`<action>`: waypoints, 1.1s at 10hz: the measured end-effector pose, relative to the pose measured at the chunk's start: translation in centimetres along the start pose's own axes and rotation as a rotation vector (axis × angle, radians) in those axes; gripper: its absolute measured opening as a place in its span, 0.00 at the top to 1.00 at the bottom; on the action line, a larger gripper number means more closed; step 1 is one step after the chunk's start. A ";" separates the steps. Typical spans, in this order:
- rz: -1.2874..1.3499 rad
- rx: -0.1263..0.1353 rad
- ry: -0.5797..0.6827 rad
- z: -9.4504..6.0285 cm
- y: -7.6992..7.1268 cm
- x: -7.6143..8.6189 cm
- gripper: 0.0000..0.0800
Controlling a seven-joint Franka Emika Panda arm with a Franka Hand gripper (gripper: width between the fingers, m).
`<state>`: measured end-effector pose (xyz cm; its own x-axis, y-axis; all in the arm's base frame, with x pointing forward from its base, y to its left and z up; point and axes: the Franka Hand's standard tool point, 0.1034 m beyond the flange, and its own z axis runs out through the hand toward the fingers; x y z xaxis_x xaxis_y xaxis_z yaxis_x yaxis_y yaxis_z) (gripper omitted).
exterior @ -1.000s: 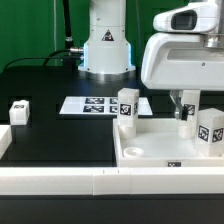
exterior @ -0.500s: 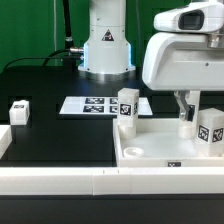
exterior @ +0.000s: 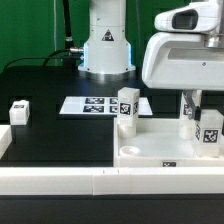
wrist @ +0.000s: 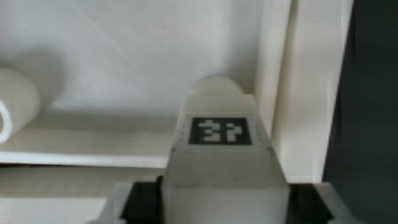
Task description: Assemble square table
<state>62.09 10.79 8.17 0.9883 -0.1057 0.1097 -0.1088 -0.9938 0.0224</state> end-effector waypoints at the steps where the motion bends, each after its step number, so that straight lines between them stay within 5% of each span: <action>1: 0.118 0.007 0.001 0.0 0.3 0.1 0.64; 4: 0.407 0.005 0.000 0.0 1.2 0.3 0.64; 7: 0.714 -0.033 -0.015 0.0 3.2 0.2 0.63; 9: 0.773 -0.034 -0.016 0.0 3.3 0.2 0.62; 10: 0.731 -0.031 -0.013 -0.2 3.4 0.3 0.39; 11: 0.640 -0.003 -0.005 -2.6 4.3 0.4 0.23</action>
Offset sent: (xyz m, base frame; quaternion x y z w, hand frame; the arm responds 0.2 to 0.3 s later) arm -0.0007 0.0039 -0.0075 0.0204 -0.0237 0.2717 0.9619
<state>61.73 6.57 10.85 0.7281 -0.6784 0.0978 -0.6779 -0.7339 -0.0436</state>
